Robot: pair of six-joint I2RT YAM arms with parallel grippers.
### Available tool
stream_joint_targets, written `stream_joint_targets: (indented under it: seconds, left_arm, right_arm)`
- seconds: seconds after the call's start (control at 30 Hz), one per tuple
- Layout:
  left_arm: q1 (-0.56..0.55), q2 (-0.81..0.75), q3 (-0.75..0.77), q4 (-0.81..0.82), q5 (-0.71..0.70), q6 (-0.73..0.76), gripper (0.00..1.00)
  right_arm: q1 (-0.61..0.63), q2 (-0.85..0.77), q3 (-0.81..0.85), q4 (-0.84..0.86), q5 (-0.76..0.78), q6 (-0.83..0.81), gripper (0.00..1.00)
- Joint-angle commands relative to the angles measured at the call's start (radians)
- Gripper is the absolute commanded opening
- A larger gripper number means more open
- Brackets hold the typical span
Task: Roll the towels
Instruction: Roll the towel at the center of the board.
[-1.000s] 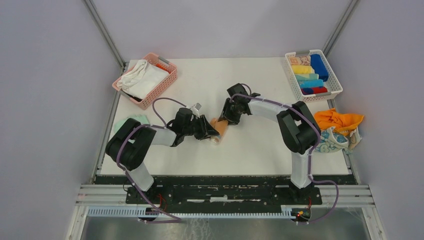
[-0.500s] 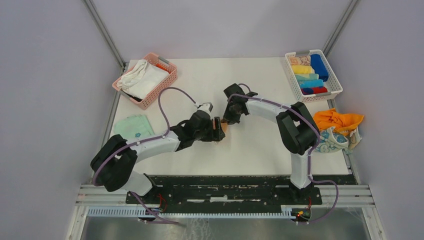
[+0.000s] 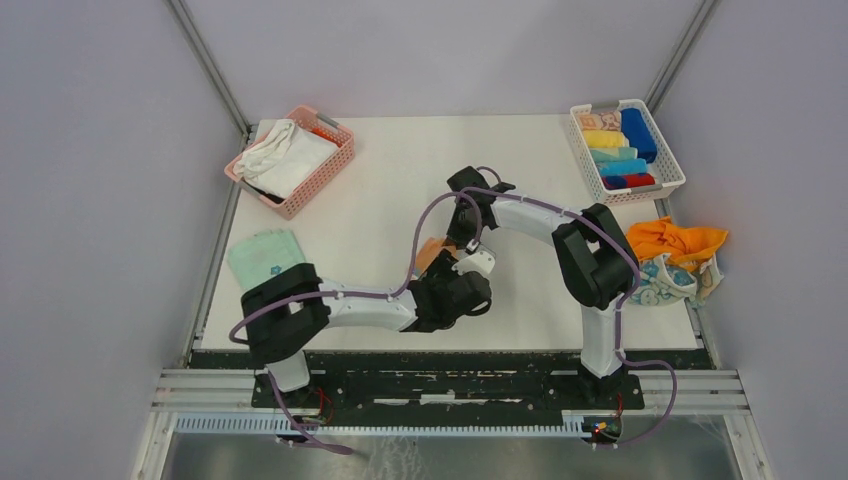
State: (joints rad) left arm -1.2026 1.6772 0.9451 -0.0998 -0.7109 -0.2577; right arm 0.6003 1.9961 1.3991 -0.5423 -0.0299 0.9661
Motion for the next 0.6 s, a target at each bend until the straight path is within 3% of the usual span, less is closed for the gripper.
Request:
stream_joint_targets:
  seconds: [0.0, 0.3, 0.57]
  left_arm:
    - [-0.006, 0.087, 0.054, 0.071, -0.187, 0.156, 0.78]
    - [0.006, 0.228, 0.069, 0.05, -0.217, 0.114, 0.77]
    - [0.109, 0.174, 0.037, -0.018, -0.019, -0.019, 0.69]
  right_arm:
    - [0.0, 0.03, 0.012, -0.064, 0.02, -0.03, 0.04]
    - [-0.001, 0.033, 0.011, -0.048, -0.016, -0.045, 0.04]
    - [-0.006, 0.034, 0.012, -0.026, -0.059, -0.054, 0.04]
